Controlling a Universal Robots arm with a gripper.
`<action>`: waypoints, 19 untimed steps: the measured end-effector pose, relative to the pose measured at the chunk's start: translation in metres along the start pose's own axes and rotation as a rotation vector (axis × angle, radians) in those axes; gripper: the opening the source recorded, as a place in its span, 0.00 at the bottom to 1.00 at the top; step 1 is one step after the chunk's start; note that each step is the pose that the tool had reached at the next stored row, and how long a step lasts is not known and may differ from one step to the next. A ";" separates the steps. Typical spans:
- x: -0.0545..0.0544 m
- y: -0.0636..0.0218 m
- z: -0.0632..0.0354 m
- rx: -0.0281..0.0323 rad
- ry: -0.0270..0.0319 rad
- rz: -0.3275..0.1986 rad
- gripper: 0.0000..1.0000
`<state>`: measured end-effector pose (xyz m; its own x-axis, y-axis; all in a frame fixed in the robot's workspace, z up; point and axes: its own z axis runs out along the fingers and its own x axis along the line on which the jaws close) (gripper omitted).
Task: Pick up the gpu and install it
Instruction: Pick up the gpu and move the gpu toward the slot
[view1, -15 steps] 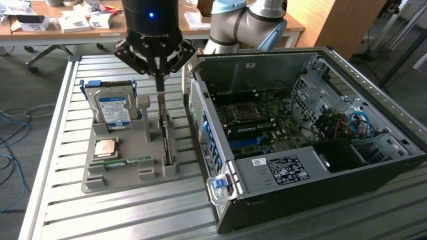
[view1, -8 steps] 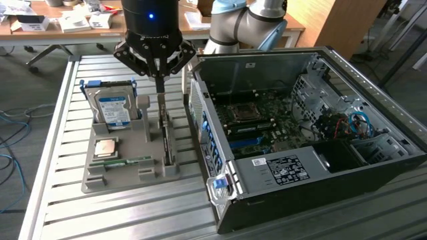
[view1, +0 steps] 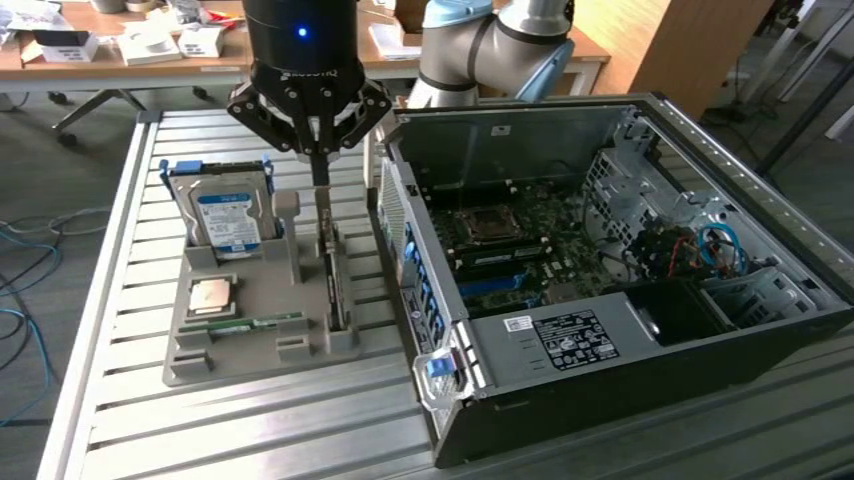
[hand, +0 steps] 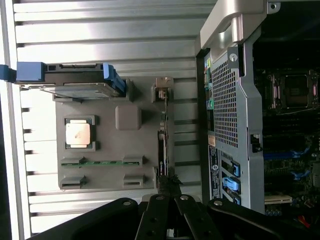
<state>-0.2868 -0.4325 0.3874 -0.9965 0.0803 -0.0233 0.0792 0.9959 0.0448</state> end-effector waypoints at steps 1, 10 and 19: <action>0.000 0.0000 0.0000 0.0000 0.0000 0.000 0.11; 0.000 0.0000 0.0000 0.0000 0.0000 0.000 0.35; 0.000 0.0000 0.0000 0.0000 0.0000 0.000 0.43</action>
<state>-0.2868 -0.4325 0.3874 -0.9965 0.0803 -0.0233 0.0792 0.9958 0.0448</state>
